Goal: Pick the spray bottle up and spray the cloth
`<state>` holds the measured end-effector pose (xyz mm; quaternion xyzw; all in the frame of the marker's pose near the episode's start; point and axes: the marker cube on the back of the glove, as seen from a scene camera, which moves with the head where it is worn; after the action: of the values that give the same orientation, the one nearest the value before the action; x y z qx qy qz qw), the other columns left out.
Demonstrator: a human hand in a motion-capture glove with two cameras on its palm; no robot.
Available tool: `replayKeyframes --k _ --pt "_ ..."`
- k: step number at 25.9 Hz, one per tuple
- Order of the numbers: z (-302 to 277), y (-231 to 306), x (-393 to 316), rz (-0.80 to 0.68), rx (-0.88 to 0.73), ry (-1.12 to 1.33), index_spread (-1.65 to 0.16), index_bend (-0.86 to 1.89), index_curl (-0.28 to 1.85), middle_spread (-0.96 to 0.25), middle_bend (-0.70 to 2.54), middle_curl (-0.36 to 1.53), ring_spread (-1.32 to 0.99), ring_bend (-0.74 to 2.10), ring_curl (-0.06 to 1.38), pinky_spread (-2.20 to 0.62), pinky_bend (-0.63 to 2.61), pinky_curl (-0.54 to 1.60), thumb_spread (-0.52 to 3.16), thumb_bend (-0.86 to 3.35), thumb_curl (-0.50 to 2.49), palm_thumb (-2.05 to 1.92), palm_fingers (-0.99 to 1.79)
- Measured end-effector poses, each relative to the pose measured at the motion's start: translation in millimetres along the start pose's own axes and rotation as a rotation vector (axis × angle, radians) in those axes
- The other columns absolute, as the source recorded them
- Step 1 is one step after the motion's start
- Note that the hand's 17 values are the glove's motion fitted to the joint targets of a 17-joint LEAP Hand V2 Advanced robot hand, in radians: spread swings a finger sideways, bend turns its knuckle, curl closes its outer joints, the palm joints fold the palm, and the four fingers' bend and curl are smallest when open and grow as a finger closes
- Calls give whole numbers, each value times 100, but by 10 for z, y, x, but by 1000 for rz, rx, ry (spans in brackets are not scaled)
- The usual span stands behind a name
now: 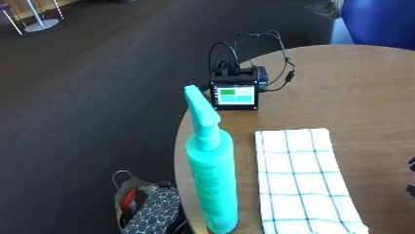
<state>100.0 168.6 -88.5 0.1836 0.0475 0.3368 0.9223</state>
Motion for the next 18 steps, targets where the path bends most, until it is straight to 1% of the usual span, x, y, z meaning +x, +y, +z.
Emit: replayKeyframes --k 1,2,4,6,8,12,15,18 --pt "36 91 227 49 19 115 -28 30 45 -5 20 32 -7 24 33 21 12 29 121 8 36 54 85" --pt "82 160 426 87 34 176 -28 30 45 -4 20 32 -7 23 33 21 12 29 121 8 36 55 84" --pt "164 192 722 133 52 190 -28 31 46 -4 20 33 -8 22 33 22 11 28 122 8 36 56 84" --pt "185 41 854 143 61 163 -28 32 46 -4 16 32 -6 17 32 24 14 28 123 8 37 58 75" --pt "195 -245 799 114 49 156 -28 34 47 -3 15 32 -5 14 31 25 17 28 124 7 37 58 69" --pt "323 -708 457 34 -55 214 -28 39 48 -3 16 32 -4 13 28 27 16 28 125 5 37 58 66" --pt "362 -818 291 -3 -99 258 -27 41 47 -3 18 32 -4 15 27 27 14 26 125 4 37 59 68" --pt "374 -863 249 -17 -106 253 -26 43 46 -2 19 32 -4 16 26 28 14 26 126 3 37 60 70"
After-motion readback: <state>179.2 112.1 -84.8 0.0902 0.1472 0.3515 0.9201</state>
